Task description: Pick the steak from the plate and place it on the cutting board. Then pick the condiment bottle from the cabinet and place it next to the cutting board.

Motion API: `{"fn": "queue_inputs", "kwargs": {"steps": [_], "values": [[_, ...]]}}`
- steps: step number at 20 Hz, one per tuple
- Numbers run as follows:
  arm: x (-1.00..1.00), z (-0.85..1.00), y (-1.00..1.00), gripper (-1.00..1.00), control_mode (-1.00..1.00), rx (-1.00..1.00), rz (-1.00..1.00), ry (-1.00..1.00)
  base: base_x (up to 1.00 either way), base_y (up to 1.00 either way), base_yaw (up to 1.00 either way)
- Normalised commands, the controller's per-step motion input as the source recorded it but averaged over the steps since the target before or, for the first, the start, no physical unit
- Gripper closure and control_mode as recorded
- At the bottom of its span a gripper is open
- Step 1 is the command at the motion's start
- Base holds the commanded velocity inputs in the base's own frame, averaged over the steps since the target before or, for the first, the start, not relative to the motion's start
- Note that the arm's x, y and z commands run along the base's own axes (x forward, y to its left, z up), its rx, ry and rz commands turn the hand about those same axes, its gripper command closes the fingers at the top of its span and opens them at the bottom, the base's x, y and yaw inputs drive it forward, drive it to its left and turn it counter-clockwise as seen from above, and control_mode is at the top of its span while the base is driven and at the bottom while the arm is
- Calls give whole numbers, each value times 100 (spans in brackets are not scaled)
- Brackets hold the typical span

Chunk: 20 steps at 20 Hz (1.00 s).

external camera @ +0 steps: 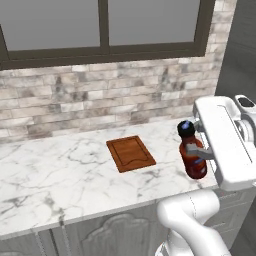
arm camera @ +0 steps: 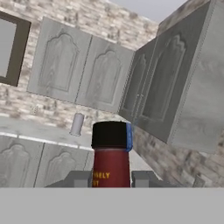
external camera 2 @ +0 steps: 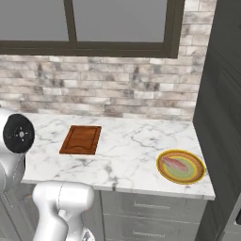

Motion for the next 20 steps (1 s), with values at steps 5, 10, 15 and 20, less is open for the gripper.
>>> {"fn": "queue_inputs", "kwargs": {"steps": [5, 10, 15, 20], "values": [[0, -33, 12, 100, -100, 14, 0, 0, 0, 0, 0], [0, -39, 10, 100, -100, 18, 2, 0, 0, 0, 0], [0, -41, 13, 100, -100, 21, 3, 0, 0, 0, 0], [0, -45, 20, 100, -100, 23, 4, -2, 0, 0, 0]]}}
